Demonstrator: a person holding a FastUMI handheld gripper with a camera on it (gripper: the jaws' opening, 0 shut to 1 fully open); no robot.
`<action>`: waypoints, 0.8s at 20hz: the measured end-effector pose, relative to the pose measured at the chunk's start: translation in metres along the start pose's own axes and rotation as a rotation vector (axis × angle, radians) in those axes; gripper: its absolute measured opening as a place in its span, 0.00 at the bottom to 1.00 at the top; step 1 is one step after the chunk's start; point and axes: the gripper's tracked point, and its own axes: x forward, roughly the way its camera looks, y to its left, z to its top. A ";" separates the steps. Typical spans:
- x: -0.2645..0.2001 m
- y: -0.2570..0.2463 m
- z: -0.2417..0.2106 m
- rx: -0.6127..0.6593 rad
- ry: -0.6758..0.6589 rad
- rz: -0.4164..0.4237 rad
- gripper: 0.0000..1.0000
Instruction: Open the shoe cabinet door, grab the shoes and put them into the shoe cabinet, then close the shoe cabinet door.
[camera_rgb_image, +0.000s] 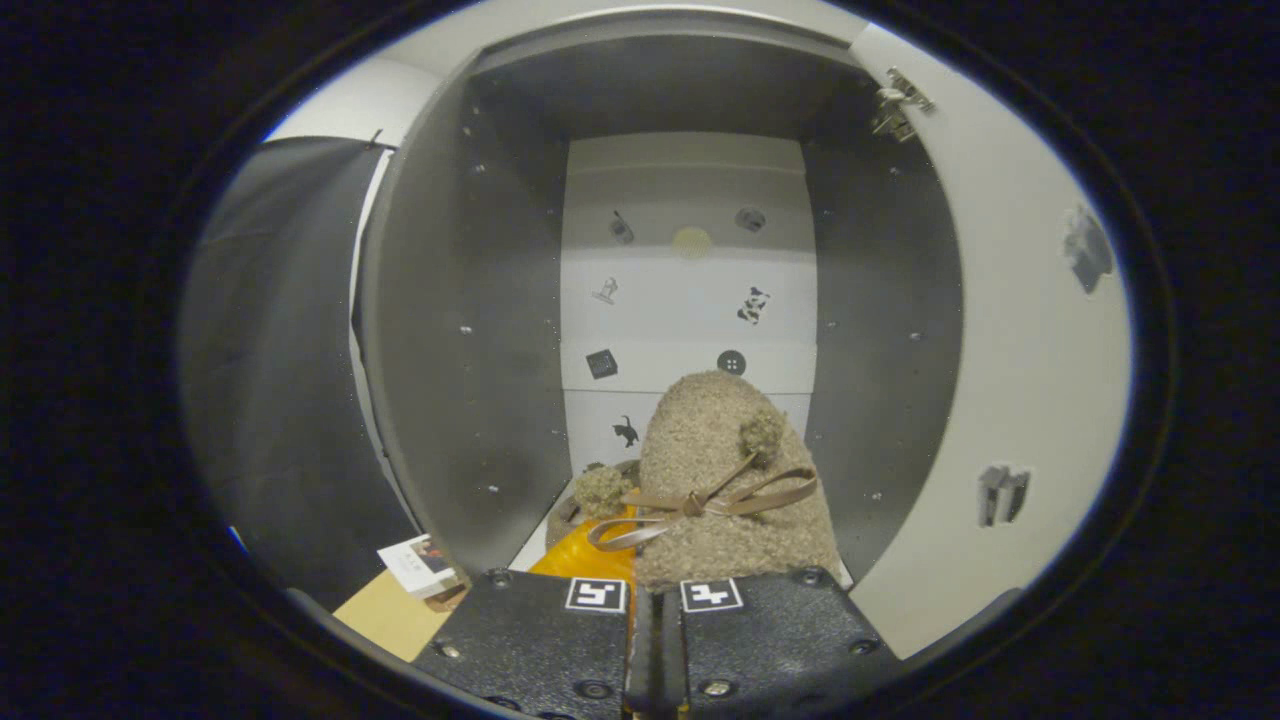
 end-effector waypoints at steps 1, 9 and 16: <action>0.017 -0.002 0.001 -0.005 0.008 -0.002 0.07; 0.131 -0.018 -0.038 0.036 0.130 -0.006 0.07; 0.168 -0.037 -0.085 0.106 0.290 -0.065 0.07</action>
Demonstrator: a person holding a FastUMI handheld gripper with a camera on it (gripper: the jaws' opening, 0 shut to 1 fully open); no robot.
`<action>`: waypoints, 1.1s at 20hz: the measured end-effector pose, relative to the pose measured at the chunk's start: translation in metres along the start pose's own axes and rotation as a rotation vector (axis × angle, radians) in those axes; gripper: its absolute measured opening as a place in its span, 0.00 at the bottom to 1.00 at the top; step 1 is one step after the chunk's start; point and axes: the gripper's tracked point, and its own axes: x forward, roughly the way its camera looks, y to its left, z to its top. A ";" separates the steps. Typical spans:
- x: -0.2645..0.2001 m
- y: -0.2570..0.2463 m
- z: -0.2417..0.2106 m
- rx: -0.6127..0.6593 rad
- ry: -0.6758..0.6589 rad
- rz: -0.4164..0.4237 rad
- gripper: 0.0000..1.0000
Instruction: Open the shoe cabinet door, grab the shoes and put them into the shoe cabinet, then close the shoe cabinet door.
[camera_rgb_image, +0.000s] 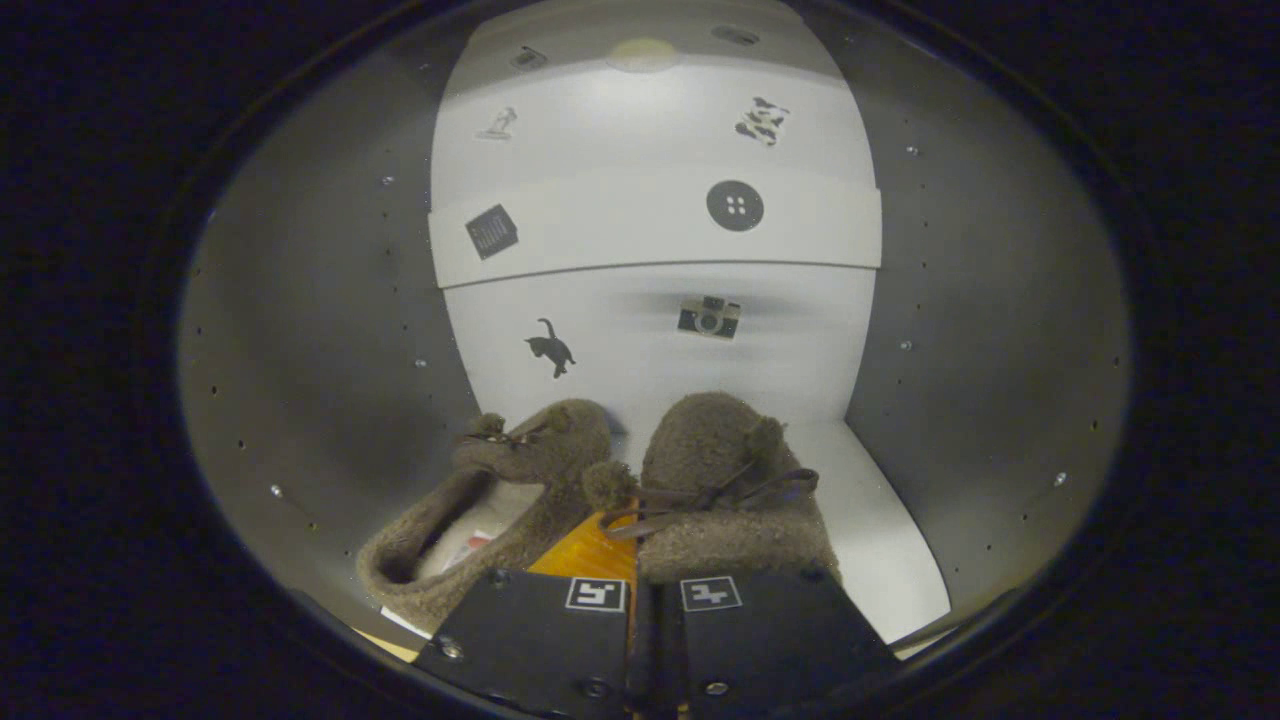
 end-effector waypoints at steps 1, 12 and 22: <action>0.004 -0.004 -0.002 0.009 0.022 -0.013 0.08; -0.011 -0.002 -0.001 -0.001 0.032 -0.034 0.65; -0.133 0.019 0.008 -0.132 -0.197 -0.021 0.63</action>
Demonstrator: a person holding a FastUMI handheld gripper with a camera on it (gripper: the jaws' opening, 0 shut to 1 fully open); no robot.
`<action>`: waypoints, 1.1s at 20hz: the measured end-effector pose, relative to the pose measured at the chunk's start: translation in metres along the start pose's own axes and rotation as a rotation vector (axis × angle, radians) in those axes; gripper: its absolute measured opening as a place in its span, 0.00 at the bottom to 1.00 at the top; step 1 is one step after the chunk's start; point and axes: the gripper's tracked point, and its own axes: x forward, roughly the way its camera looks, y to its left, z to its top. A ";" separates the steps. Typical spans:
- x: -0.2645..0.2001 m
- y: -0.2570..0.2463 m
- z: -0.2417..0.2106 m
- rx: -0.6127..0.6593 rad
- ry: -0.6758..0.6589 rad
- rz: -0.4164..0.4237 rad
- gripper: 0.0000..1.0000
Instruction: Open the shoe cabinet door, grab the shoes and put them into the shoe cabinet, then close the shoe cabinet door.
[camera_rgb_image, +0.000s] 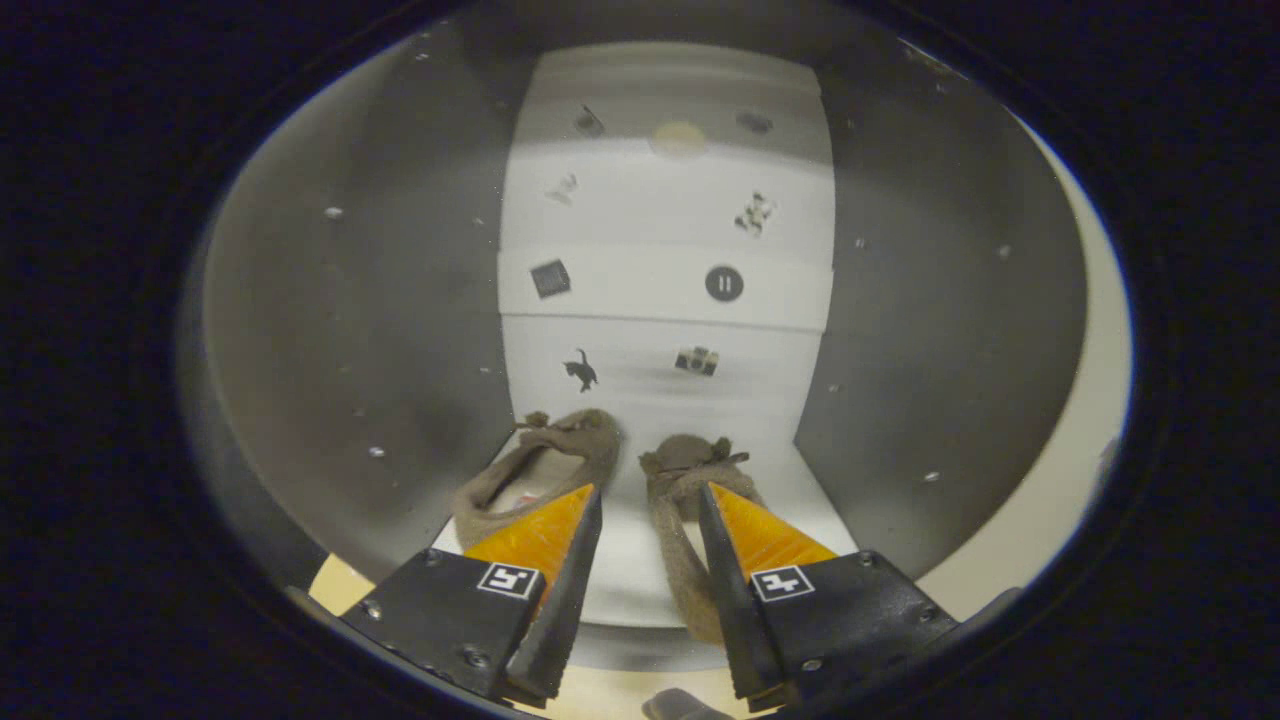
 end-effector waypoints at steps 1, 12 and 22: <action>-0.020 0.004 0.004 0.003 -0.021 0.015 0.63; -0.256 0.029 -0.007 -0.011 -0.169 0.120 0.99; -0.420 -0.027 -0.053 0.041 -0.184 0.154 0.99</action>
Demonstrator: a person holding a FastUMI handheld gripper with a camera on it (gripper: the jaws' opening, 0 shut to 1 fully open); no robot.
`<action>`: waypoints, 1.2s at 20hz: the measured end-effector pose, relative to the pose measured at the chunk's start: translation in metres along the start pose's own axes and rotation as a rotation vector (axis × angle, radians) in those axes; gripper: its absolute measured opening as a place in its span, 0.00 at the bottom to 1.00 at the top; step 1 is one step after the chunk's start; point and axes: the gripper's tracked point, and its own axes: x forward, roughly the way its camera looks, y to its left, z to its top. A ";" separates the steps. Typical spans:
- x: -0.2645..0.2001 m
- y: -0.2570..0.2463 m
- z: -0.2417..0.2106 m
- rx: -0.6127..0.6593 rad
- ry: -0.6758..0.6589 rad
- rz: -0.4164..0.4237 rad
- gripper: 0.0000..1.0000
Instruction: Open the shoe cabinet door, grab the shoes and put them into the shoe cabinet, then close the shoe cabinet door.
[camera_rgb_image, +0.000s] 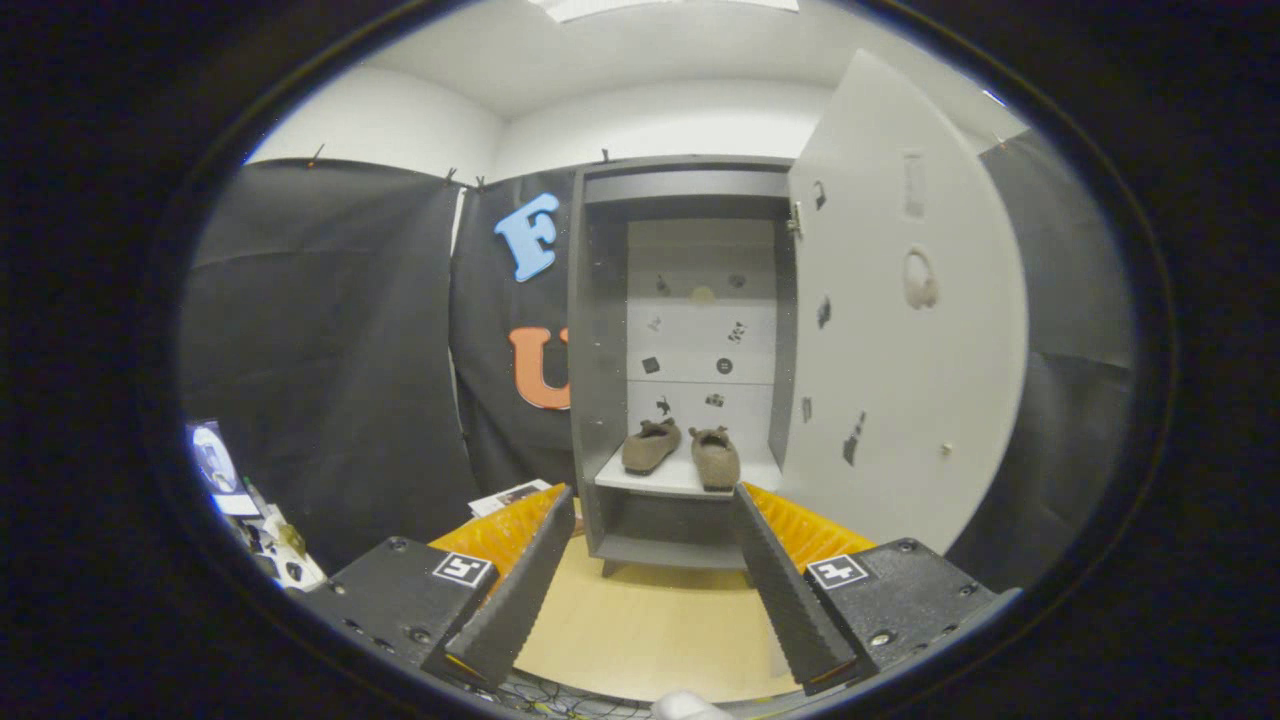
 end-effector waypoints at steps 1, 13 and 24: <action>-0.014 -0.013 0.001 0.014 -0.010 -0.016 0.99; -0.062 -0.204 0.004 0.054 -0.034 -0.218 1.00; 0.005 -0.242 -0.004 0.099 -0.007 0.051 0.98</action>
